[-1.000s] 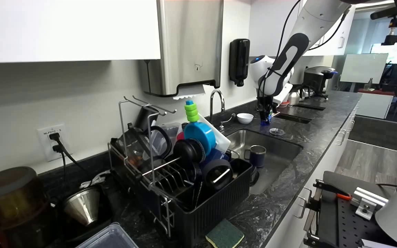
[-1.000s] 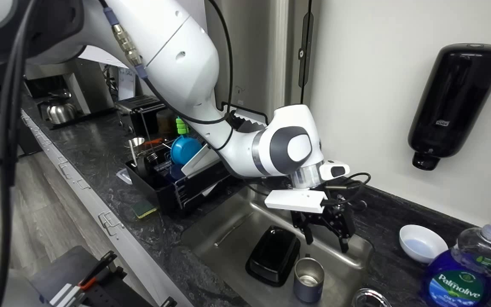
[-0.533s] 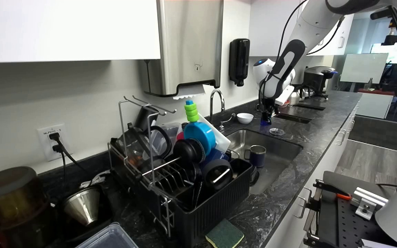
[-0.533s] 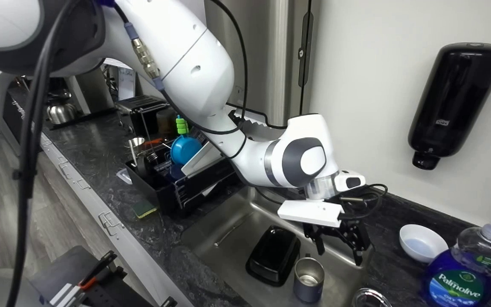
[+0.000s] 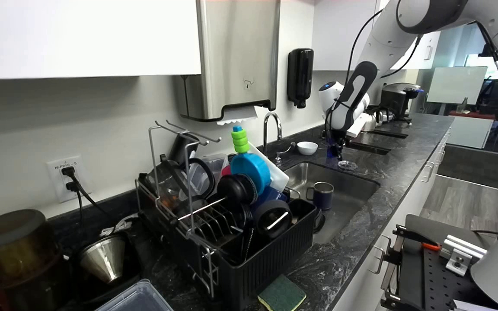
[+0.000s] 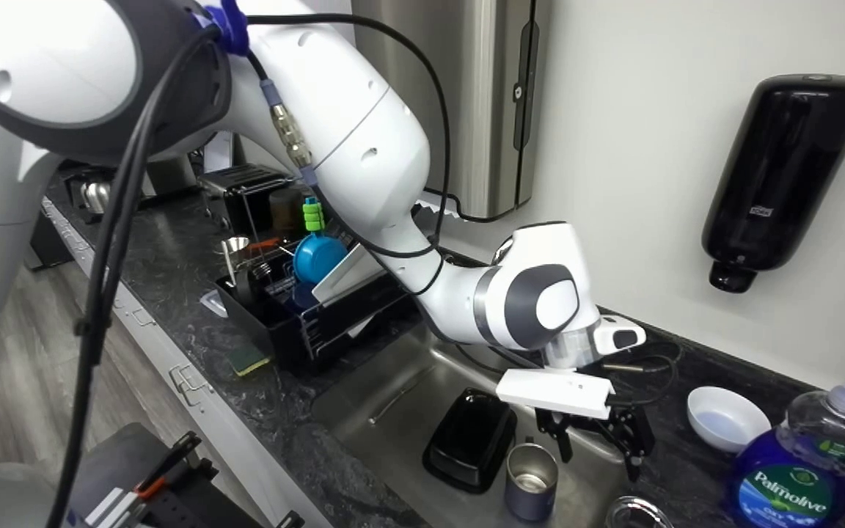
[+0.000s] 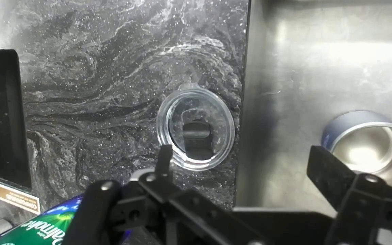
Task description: Take the lid and put it on the cup
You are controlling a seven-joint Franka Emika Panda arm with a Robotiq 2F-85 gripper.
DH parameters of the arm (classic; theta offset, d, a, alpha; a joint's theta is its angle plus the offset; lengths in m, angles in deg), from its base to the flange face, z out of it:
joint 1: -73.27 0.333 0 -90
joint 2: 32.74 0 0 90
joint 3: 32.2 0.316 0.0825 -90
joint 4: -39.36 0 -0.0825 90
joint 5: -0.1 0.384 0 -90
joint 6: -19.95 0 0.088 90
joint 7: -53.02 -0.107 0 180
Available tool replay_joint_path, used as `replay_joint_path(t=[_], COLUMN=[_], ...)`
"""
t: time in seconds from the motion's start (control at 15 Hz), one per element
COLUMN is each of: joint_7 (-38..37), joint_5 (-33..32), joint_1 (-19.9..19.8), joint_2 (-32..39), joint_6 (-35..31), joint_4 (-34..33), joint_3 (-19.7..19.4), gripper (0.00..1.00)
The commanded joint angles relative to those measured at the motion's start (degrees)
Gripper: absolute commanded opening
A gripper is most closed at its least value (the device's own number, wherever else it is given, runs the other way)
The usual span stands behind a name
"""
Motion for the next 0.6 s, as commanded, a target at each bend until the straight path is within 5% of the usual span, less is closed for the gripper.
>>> replay_joint_path(t=[0.0, 0.53], joint_7=[3.25, 6.34], joint_5=[0.92, 1.35], joint_1=[-1.17, -2.95], joint_2=[2.44, 5.66], joint_6=[-1.96, -2.43], joint_4=[-2.05, -4.77], joint_3=[-0.07, 0.21], gripper=[1.00, 1.00])
